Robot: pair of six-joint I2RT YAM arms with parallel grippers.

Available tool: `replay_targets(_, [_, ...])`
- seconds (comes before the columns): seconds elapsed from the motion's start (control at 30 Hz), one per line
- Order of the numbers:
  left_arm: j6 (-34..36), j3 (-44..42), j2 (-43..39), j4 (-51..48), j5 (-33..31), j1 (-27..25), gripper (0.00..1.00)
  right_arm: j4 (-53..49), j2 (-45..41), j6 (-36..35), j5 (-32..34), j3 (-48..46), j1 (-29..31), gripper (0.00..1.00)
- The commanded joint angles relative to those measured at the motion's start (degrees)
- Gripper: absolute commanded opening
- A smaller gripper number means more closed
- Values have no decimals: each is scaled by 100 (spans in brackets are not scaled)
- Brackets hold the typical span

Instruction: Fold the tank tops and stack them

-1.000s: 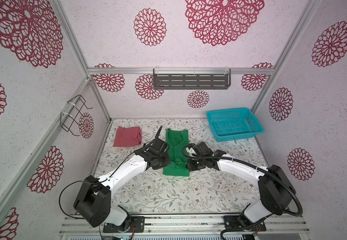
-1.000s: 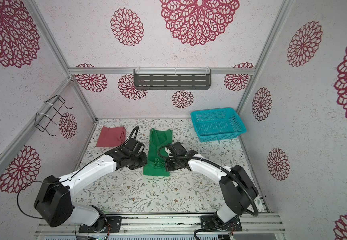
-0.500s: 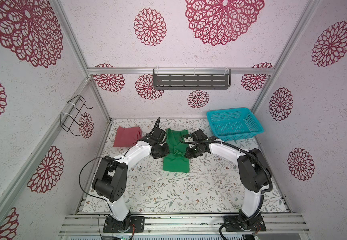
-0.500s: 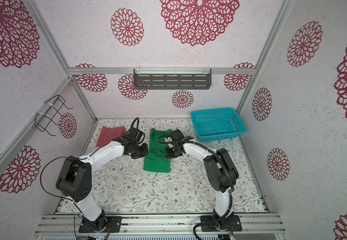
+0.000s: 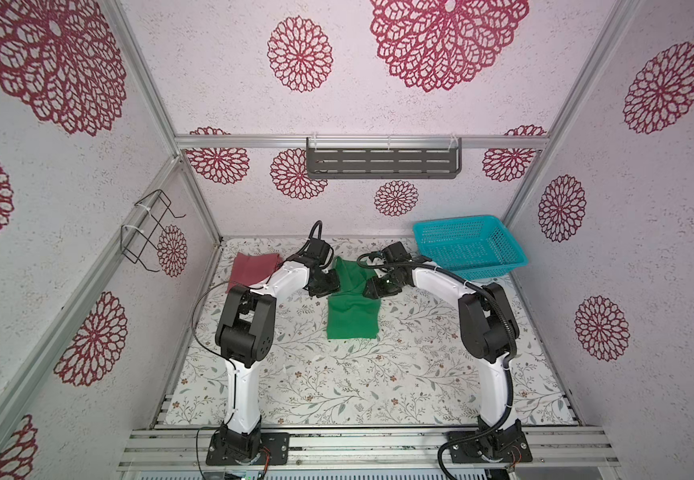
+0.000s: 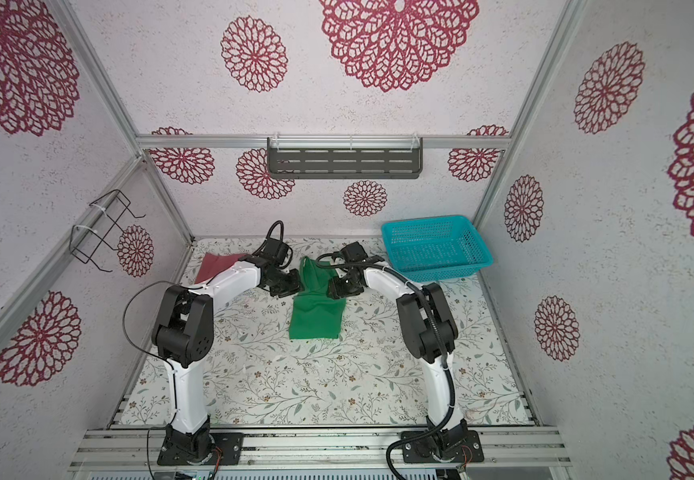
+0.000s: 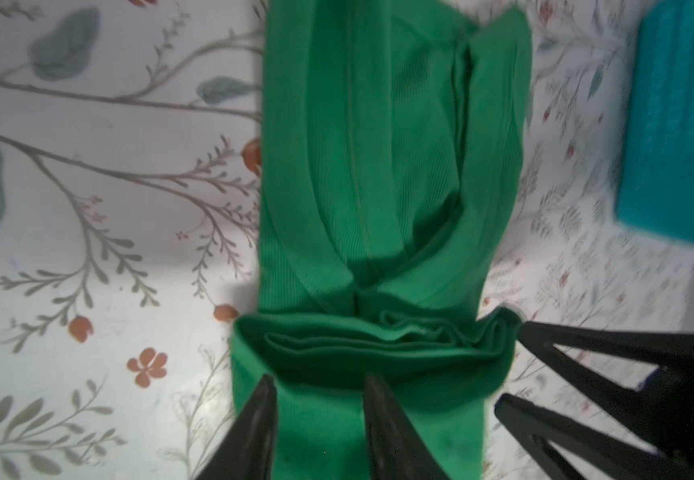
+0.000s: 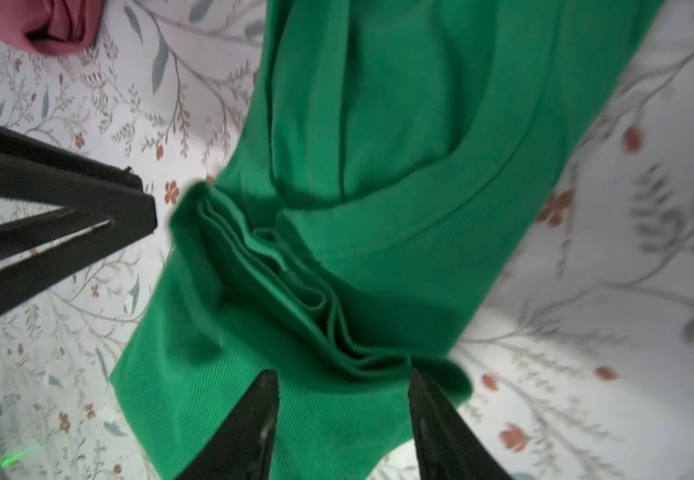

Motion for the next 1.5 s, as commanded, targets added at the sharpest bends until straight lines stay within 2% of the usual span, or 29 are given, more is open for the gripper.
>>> replay_targets(0.0, [447, 655, -262, -419, -270, 204, 47, 44, -362, -420, 508, 431, -175, 56])
replay_targets(0.13, [390, 275, -630, -455, -453, 224, 48, 281, -1054, -425, 983, -203, -175, 56])
replay_targets(0.23, [-2, -731, -1186, 211, -121, 55, 48, 646, -1568, -119, 923, -1146, -151, 55])
replay_targets(0.33, [-294, -1316, -1318, 497, -135, -241, 46, 1106, -1940, 390, 743, -2067, -120, 49])
replay_targets(0.43, [-572, -1602, -1205, 812, -80, -500, 46, 1577, -2143, 944, 515, -2756, -42, 41])
replay_targets(0.57, [-692, -1529, -859, 877, -109, -845, 45, 2402, -2231, 1582, 246, -3365, 197, 34])
replay_targets(0.67, [-676, -1501, -753, 778, -304, -994, 44, 2683, -2111, 1763, 342, -3516, 411, 30])
replay_targets(0.77, [-773, -1744, -451, 902, -284, -1025, 44, 2684, -1906, 1634, 667, -3584, 607, 28])
replay_targets(0.9, [-950, -2208, -333, 1054, -123, -1115, 43, 3110, -1827, 1857, 573, -4012, 655, 27])
replay_targets(1.13, [-1367, -3131, -633, 1330, -54, -1545, 43, 3436, -1979, 2199, 631, -4735, 1019, 27])
replay_targets(1.17, [-1415, -3230, -882, 1324, -55, -1628, 43, 3427, -2036, 2270, 627, -4841, 1086, 27])
replay_targets(1.37, [-1880, -4073, -1635, 1240, -159, -2092, 43, 3214, -3052, 2947, 920, -5782, 1652, 28])
replay_targets(1.47, [-1917, -4095, -2077, 908, -264, -2206, 44, 2556, -3631, 2816, 1271, -5797, 1886, 35])
